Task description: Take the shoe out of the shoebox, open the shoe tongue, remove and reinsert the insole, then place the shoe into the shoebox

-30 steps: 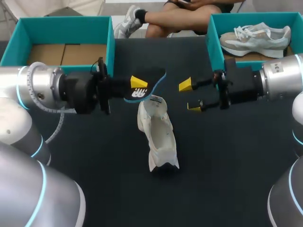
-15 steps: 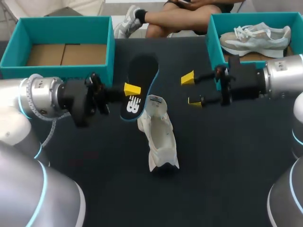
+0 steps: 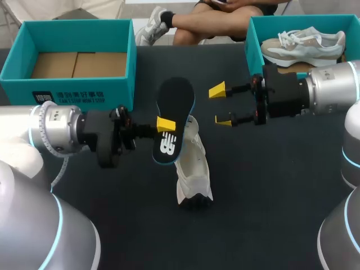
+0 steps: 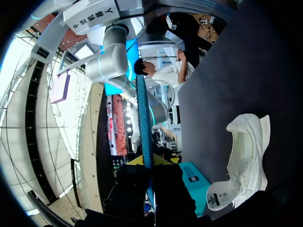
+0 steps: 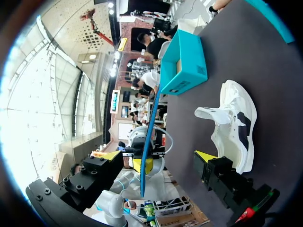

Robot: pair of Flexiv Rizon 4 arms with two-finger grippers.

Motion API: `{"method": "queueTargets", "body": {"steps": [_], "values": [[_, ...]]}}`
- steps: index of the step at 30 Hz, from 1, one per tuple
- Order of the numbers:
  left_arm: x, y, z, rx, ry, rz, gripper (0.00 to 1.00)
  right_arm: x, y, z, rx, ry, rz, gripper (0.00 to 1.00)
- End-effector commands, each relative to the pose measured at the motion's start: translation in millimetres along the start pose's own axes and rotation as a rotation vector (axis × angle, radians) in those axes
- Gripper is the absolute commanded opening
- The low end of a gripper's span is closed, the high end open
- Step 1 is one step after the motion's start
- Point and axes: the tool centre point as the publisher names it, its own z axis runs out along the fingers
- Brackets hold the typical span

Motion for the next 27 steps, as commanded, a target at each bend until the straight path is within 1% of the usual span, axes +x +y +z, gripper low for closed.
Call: {"method": "queueTargets", "body": {"steps": [1, 4, 5, 8, 18, 22, 24, 27], "values": [[5.2, 4.6, 16.8, -0.007, 0.009, 0.01, 0.0, 1.5, 9.9, 17.9, 0.029, 0.006, 0.0, 0.79], [7.4, 7.2, 25.1, -0.012, 0.013, 0.018, 0.0, 2.3, 9.4, 22.4, 0.043, 0.019, 0.0, 0.64], [8.1, 8.4, 27.7, -0.019, 0.019, 0.024, 0.0, 2.3, 9.0, 23.7, 0.046, 0.022, 0.002, 0.56], [8.1, 10.4, 35.1, -0.017, 0.022, 0.03, 0.0, 2.1, 8.3, 26.1, 0.052, 0.031, 0.003, 0.5], [12.7, 7.2, 50.4, 0.004, 0.042, 0.043, 0.0, 1.3, 9.3, 32.1, 0.057, 0.046, 0.003, 0.47], [13.9, 3.7, 51.8, 0.007, 0.037, 0.044, 0.0, 0.6, 12.4, 31.4, 0.054, 0.05, 0.001, 0.44], [14.8, 2.5, 51.6, 0.002, 0.034, 0.046, 0.0, 0.2, 14.1, 30.8, 0.052, 0.051, 0.001, 0.39], [16.0, 1.3, 50.8, -0.008, 0.029, 0.046, 0.0, 0.1, 15.2, 30.5, 0.051, 0.052, -0.001, 0.35]]}}
